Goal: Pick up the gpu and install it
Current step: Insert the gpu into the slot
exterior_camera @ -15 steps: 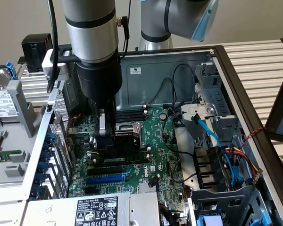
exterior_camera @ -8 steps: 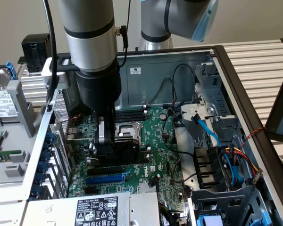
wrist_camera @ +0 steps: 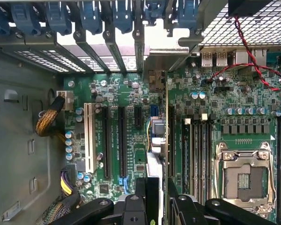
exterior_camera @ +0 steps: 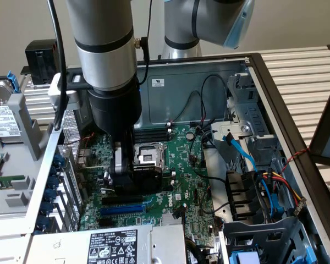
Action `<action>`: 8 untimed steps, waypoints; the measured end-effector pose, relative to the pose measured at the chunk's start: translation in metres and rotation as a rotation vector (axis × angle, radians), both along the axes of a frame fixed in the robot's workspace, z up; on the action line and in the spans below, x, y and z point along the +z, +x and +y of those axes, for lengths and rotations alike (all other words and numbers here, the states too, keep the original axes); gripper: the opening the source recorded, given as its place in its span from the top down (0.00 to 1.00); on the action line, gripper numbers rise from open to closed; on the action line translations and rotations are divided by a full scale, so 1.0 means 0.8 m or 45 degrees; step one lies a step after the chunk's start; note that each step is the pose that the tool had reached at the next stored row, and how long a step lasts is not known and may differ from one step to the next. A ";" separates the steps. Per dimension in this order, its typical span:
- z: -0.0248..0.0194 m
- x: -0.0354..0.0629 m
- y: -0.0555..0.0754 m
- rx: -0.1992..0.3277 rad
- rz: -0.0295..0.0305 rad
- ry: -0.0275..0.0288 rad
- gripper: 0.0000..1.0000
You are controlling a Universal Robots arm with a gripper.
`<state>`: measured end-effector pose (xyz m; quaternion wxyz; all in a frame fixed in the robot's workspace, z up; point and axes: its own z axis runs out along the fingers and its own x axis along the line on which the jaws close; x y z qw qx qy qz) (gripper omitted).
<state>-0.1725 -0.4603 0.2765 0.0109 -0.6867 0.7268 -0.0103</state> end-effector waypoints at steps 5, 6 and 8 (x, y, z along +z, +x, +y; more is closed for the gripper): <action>0.0000 -0.001 -0.003 0.000 0.0000 0.0000 0.73; 0.0000 -0.001 -0.003 0.000 -0.0001 0.0002 0.73; 0.0001 -0.002 -0.004 0.000 -0.0001 0.0002 0.73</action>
